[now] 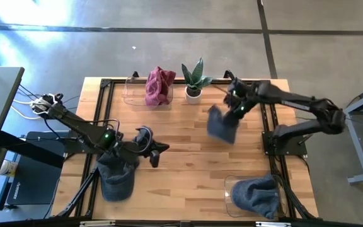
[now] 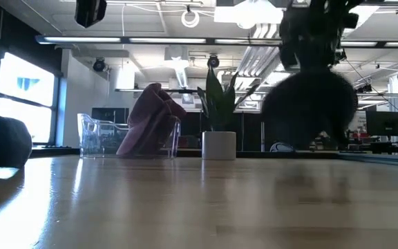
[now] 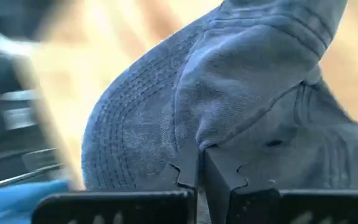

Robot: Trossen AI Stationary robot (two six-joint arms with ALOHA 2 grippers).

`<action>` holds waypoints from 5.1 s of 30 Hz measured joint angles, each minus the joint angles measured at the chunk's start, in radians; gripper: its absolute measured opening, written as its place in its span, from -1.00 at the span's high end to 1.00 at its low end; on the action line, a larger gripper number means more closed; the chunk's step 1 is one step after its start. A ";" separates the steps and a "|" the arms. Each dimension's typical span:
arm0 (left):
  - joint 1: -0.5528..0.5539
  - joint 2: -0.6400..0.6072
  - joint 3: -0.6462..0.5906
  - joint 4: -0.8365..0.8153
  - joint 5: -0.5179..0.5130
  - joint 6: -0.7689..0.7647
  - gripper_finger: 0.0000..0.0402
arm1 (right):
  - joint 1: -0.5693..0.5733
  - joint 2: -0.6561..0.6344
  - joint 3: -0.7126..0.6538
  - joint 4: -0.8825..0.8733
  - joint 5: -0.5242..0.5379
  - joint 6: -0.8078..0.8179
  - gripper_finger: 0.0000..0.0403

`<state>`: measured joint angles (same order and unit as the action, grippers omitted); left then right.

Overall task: Pick & Place hat
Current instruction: Put the top blue cap into the bottom transparent bin

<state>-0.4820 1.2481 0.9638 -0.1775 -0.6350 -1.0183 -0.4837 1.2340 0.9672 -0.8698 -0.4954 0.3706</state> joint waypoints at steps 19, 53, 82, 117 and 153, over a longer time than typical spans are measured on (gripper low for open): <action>-0.053 -0.016 0.000 0.231 0.305 0.098 1.00 | 0.545 0.532 0.000 1.274 -0.631 0.779 0.97; -0.074 -0.016 0.000 0.140 0.165 0.045 1.00 | 0.680 0.064 0.001 0.620 0.061 -0.136 0.12; -0.075 -0.015 0.000 0.066 0.285 0.020 1.00 | 0.702 0.613 0.377 0.201 0.202 0.151 -0.39; -0.075 -0.198 0.000 0.075 0.128 0.302 1.00 | 0.642 0.291 0.380 0.305 0.581 0.034 0.97; 0.386 0.437 0.001 0.228 0.560 0.019 0.39 | 0.715 0.296 -0.107 0.651 0.569 0.701 0.42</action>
<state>-0.0956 1.6853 0.9648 0.0506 -0.0747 -0.9989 0.2314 1.5302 0.8601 -0.2189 0.0733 1.0720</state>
